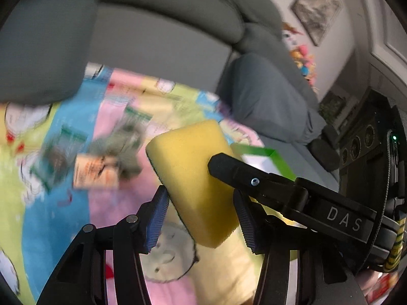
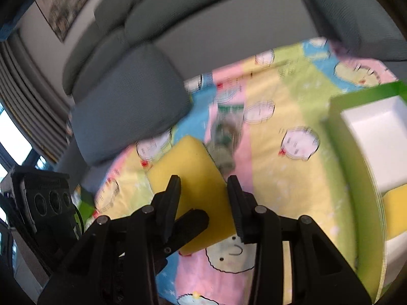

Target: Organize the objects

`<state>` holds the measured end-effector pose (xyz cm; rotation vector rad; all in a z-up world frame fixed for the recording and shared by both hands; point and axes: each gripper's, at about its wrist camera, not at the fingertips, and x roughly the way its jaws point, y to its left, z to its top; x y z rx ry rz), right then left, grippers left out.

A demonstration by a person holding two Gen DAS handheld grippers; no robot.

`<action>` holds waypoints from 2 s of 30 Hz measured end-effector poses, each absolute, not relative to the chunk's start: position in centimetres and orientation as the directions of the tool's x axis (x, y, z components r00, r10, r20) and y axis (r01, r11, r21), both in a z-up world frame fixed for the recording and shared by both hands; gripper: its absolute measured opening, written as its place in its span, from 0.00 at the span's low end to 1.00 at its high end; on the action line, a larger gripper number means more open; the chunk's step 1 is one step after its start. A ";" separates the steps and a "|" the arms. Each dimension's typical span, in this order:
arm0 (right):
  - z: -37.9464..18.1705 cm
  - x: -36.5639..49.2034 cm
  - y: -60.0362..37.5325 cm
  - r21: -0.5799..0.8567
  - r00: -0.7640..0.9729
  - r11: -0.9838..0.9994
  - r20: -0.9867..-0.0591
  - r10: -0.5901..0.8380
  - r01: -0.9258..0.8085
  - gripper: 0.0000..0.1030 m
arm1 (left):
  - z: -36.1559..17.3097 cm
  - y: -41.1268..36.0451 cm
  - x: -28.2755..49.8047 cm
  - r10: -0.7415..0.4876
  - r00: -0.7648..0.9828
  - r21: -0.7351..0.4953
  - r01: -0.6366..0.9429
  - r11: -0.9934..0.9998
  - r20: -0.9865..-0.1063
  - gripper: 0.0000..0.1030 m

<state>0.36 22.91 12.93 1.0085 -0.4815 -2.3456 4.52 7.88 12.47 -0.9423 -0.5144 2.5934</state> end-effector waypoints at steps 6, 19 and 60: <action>14.8 1.5 27.2 0.530 -0.669 -0.794 -0.478 -0.569 0.297 0.37 | 14.7 12.1 3.5 0.475 -0.709 -0.378 -0.307 -0.873 -0.521 0.52; 14.2 2.9 34.5 0.596 -0.761 -0.788 -0.438 -0.478 0.153 0.37 | 14.8 19.3 1.9 0.552 -0.629 -0.351 -0.427 -0.834 -0.548 0.52; 8.6 1.9 43.0 0.608 -0.744 -0.762 -0.611 -0.269 -0.224 0.37 | 8.9 27.7 -2.9 0.674 -0.358 -0.486 -0.488 -0.725 -0.646 0.52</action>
